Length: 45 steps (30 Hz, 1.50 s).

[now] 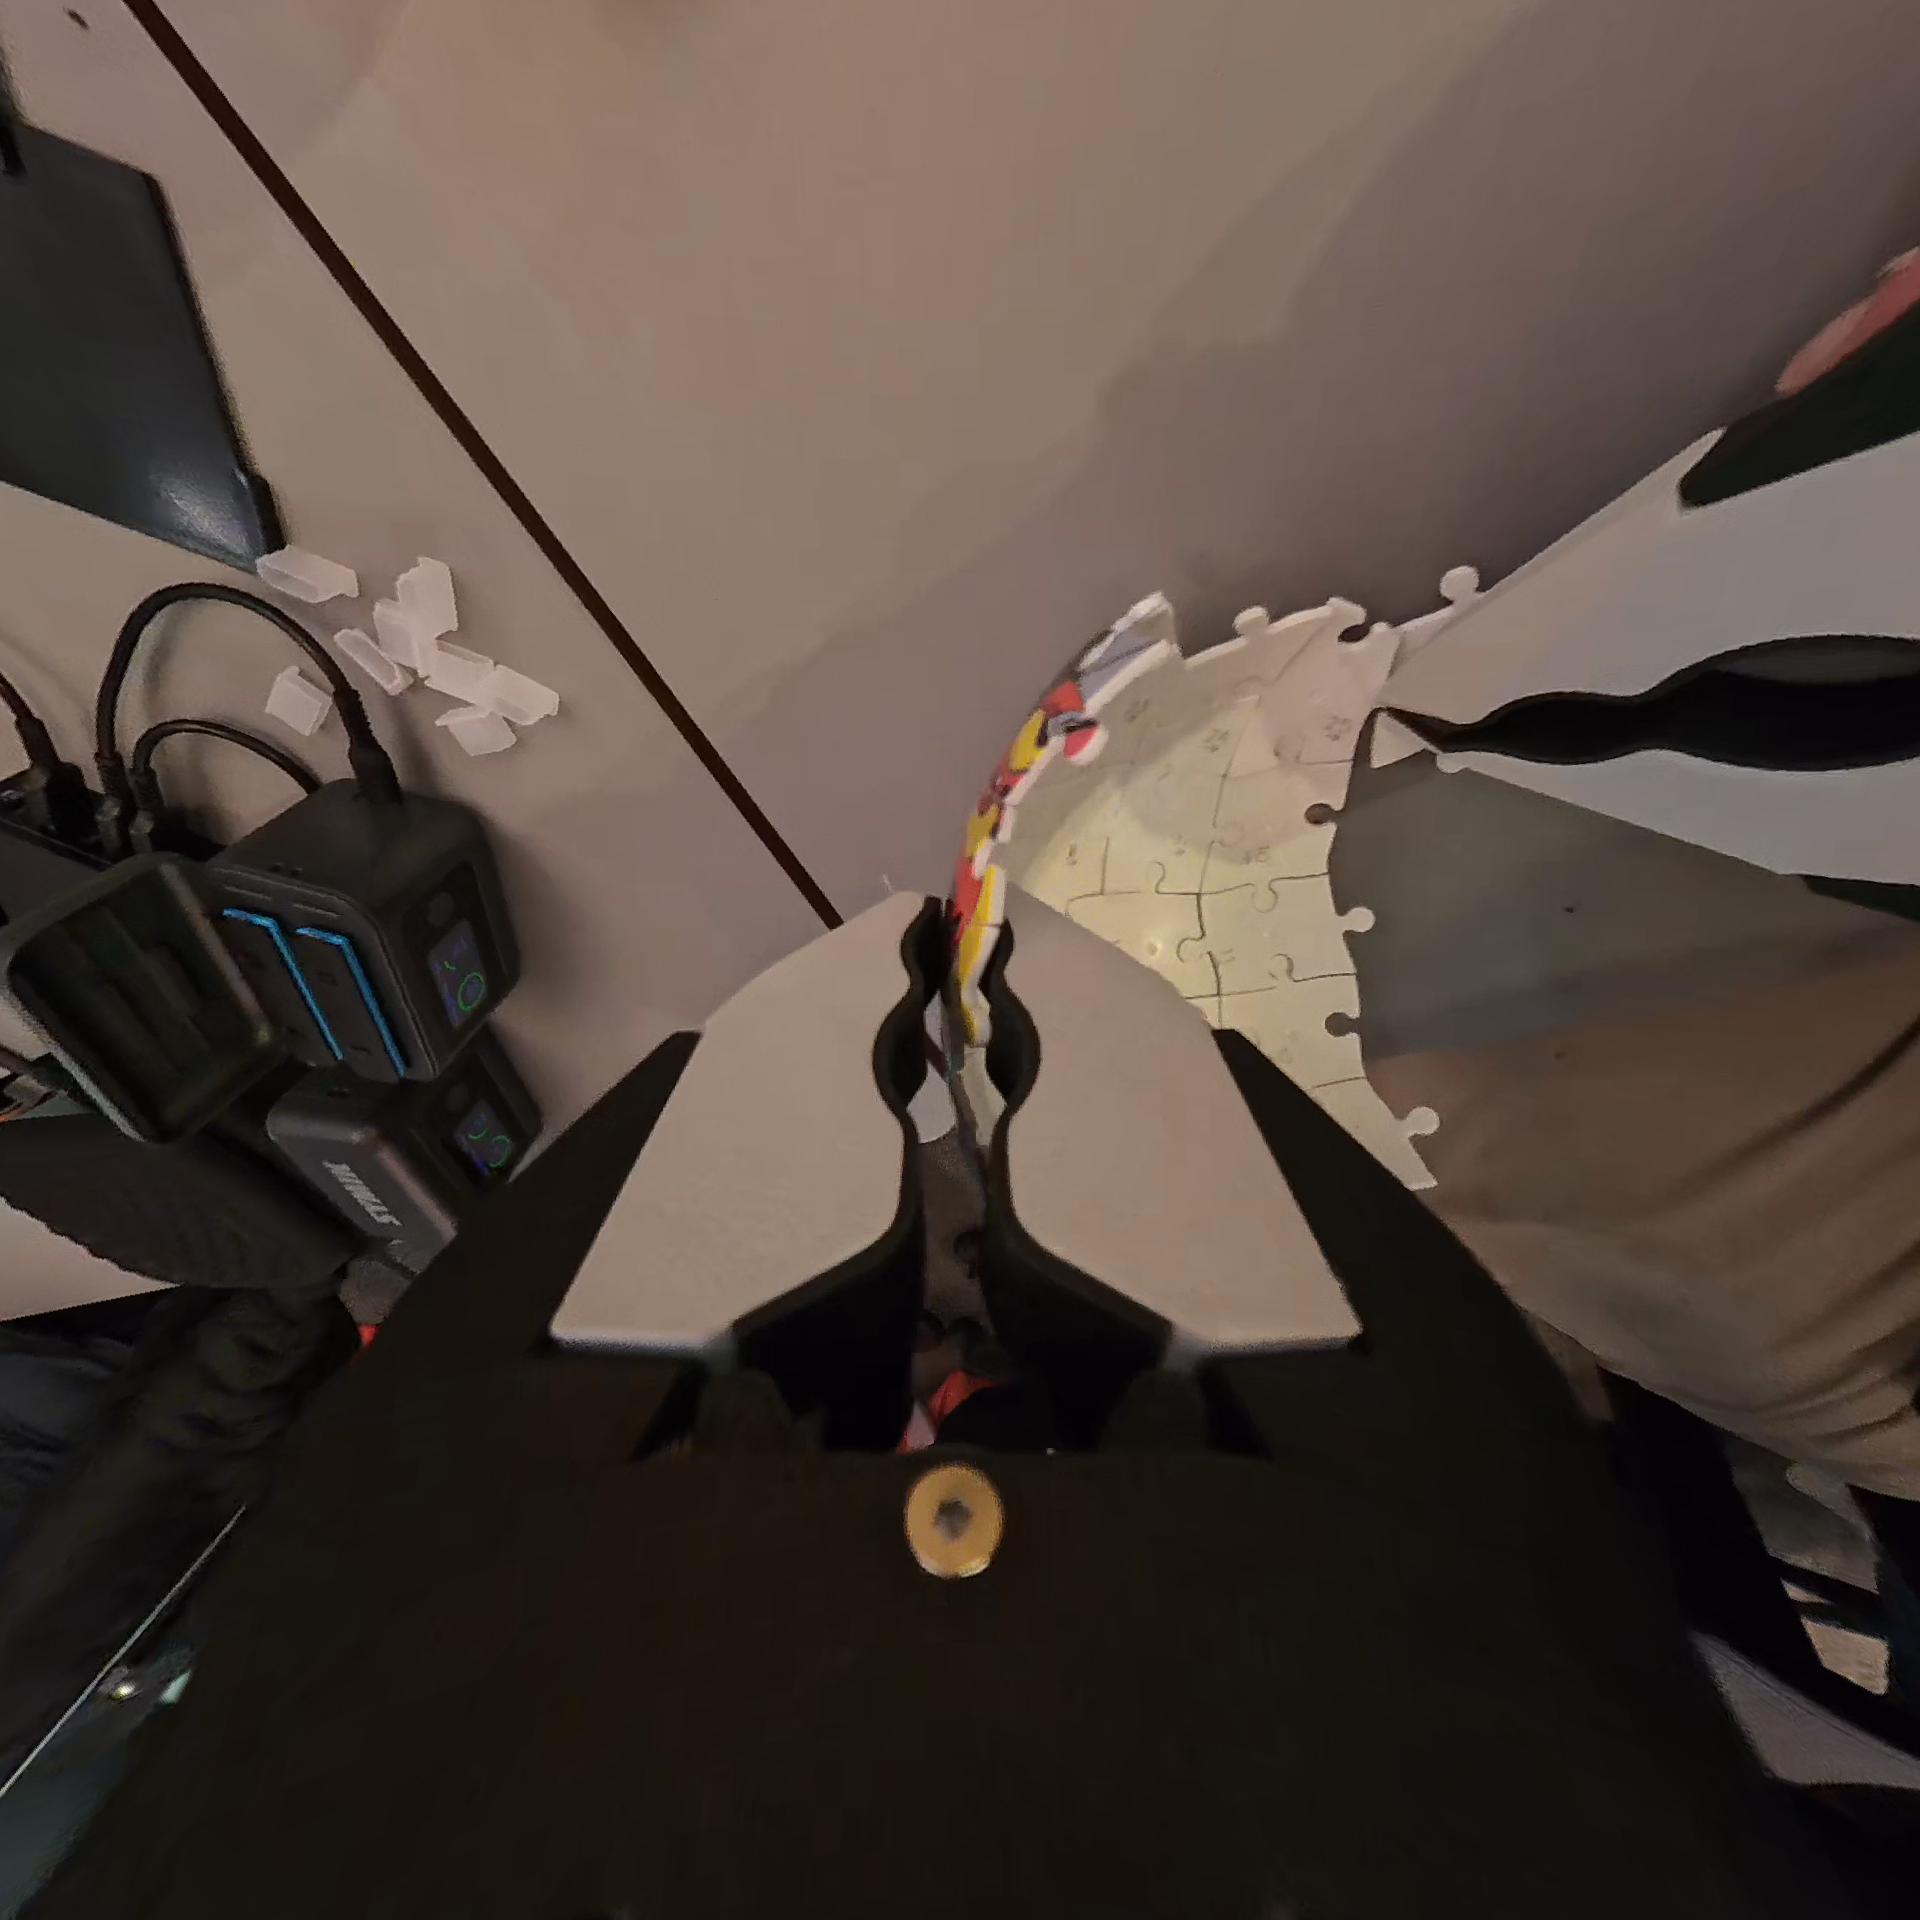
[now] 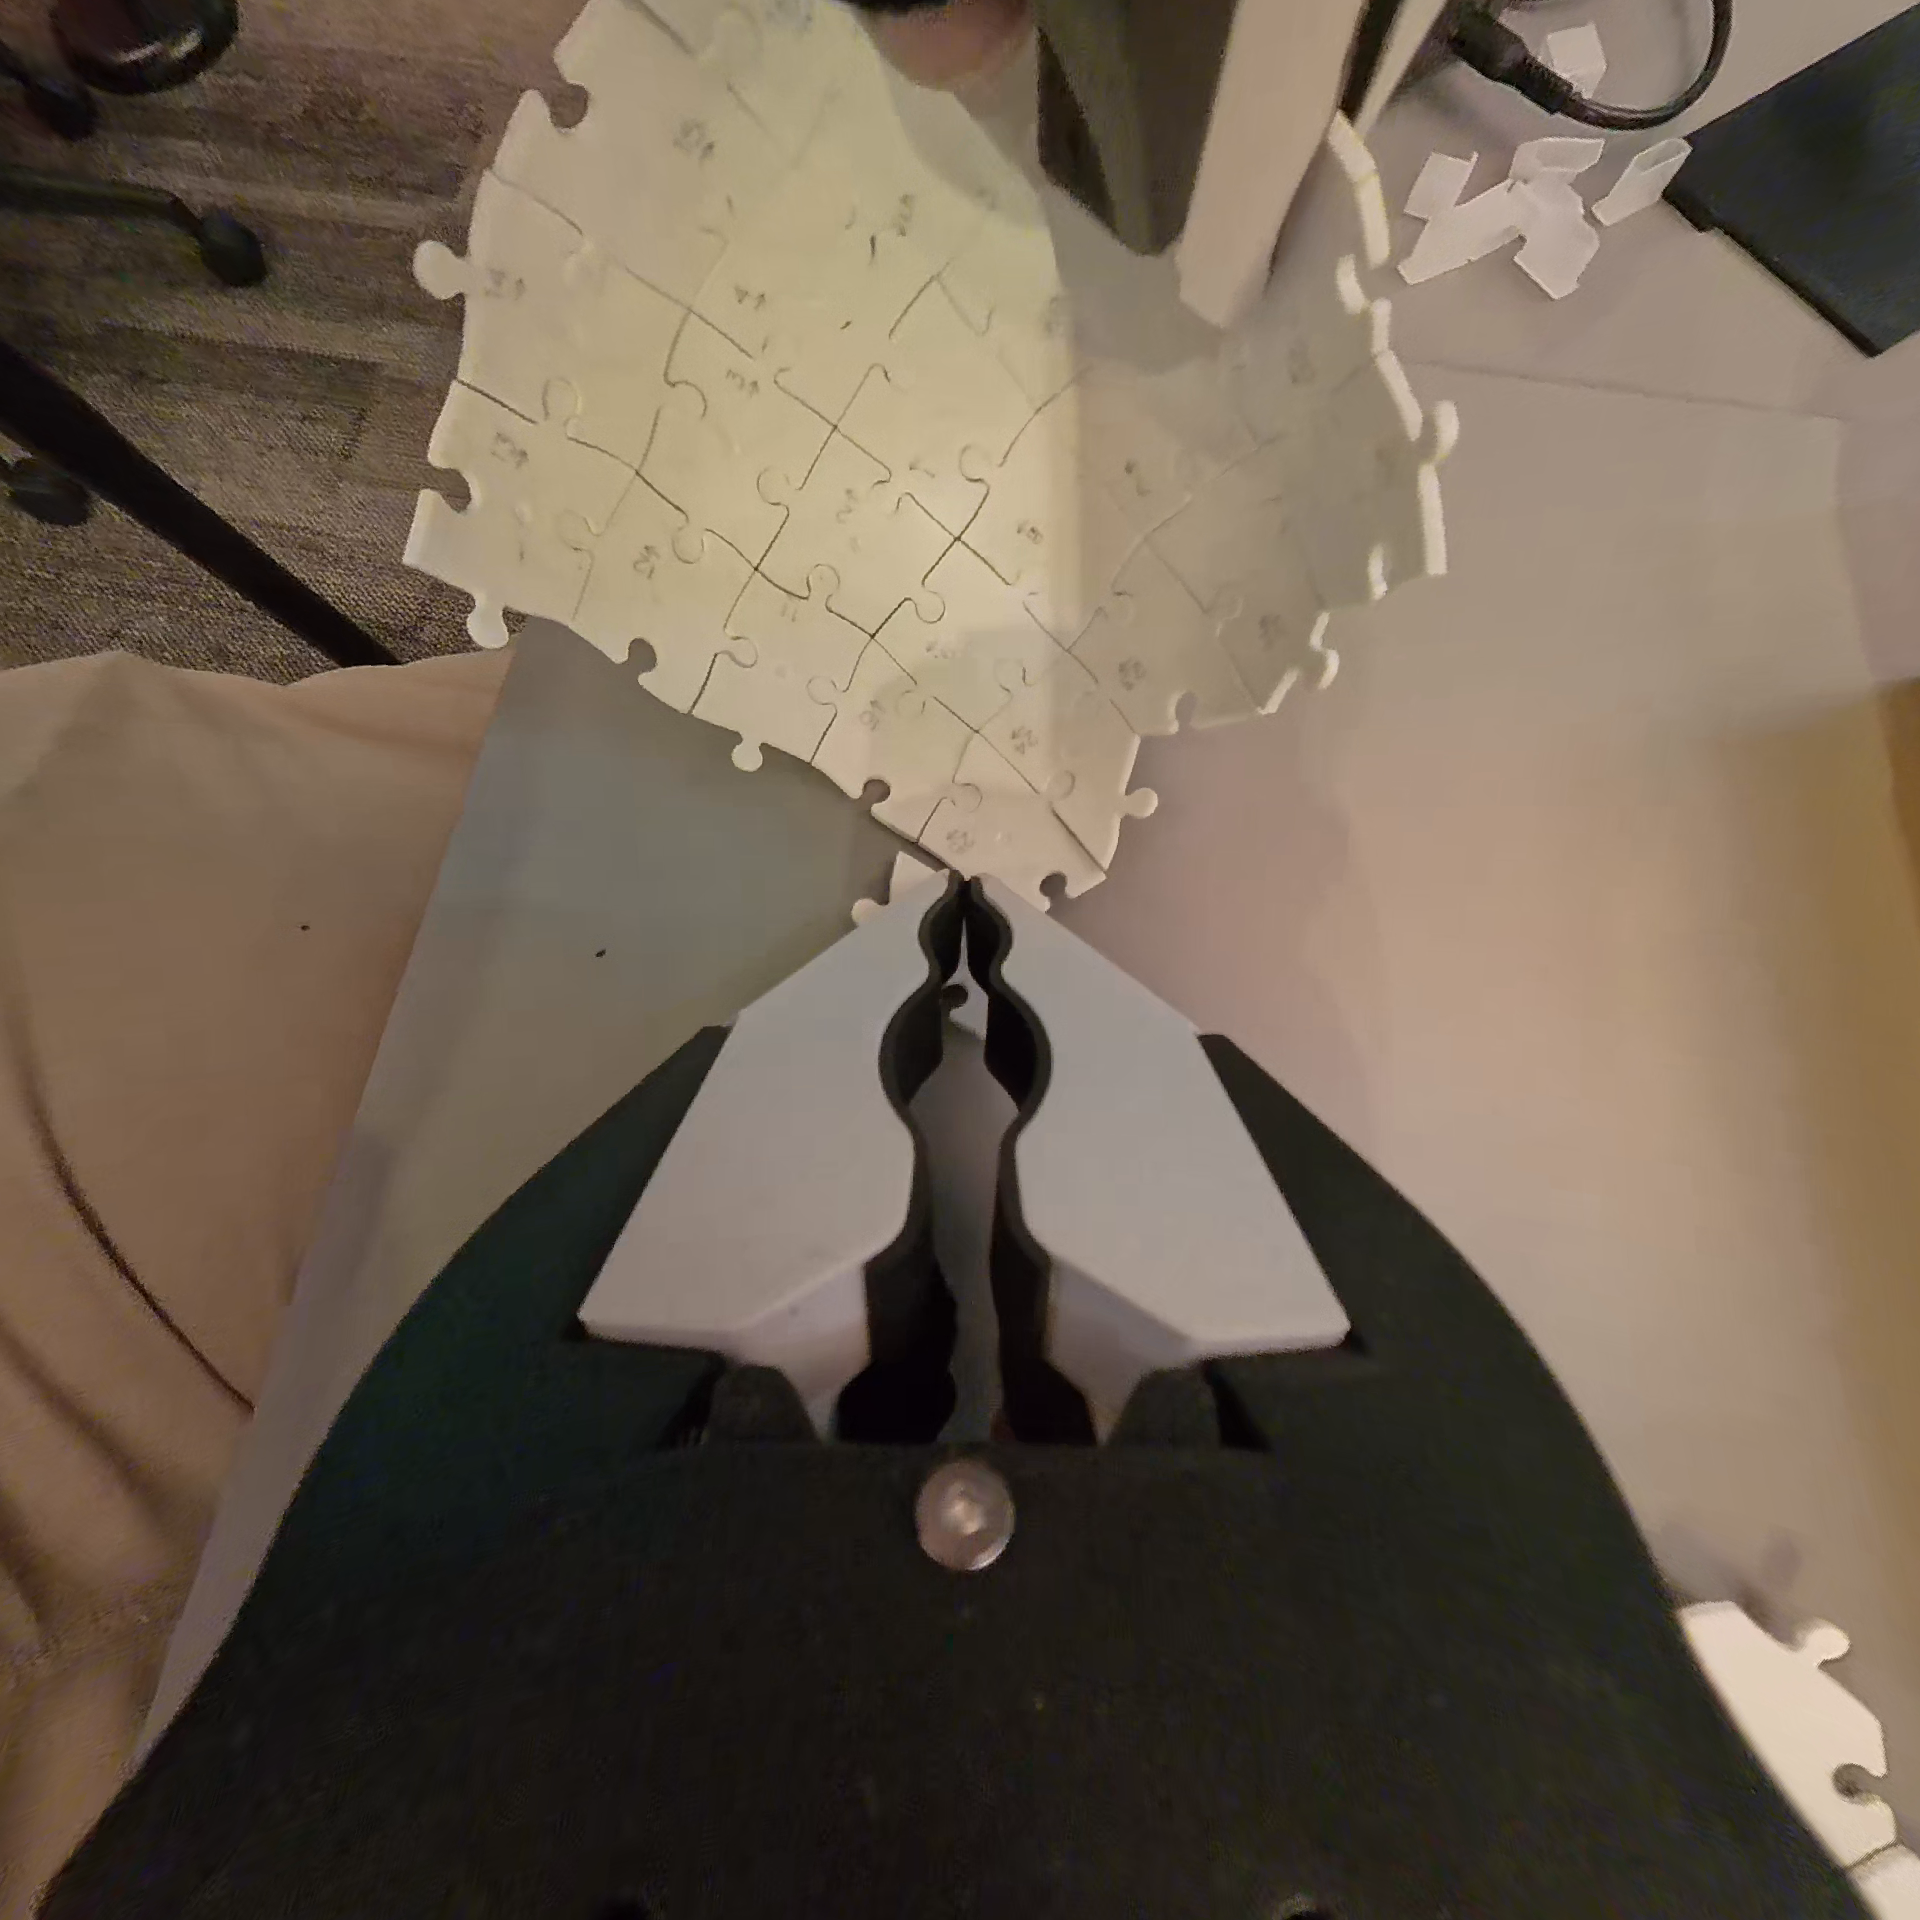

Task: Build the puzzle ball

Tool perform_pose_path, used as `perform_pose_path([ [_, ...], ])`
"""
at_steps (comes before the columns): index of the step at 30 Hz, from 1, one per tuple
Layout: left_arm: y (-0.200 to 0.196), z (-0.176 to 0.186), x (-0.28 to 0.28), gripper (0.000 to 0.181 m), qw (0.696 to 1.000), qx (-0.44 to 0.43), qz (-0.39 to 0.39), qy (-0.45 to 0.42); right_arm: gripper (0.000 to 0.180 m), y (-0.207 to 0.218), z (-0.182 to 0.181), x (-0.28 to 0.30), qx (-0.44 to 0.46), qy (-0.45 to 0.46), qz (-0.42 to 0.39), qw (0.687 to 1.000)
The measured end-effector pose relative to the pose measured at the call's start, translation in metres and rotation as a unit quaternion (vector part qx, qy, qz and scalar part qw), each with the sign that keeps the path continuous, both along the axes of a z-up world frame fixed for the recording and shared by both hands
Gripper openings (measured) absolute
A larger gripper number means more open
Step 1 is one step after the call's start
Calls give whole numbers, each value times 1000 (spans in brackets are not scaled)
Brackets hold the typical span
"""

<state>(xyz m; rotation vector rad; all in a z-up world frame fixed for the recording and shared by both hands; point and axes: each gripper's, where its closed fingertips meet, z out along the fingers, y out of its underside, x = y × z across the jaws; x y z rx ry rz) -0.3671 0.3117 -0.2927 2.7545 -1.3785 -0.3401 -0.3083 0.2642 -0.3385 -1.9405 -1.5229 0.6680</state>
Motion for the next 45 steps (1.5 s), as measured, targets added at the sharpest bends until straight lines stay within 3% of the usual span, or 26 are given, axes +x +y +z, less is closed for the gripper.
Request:
perform_pose_path([
  [28,-17,-3,3,5,999,-20,43,-24,0,-12,13,23,17,-16,25,999],
  [33,-17,-2,3,5,999,-18,45,-24,0,-13,-1,30,15,-47,37,998],
  [45,-22,-1,-7,5,998,-14,55,-14,0,-12,-2,22,5,-37,-12,999],
])
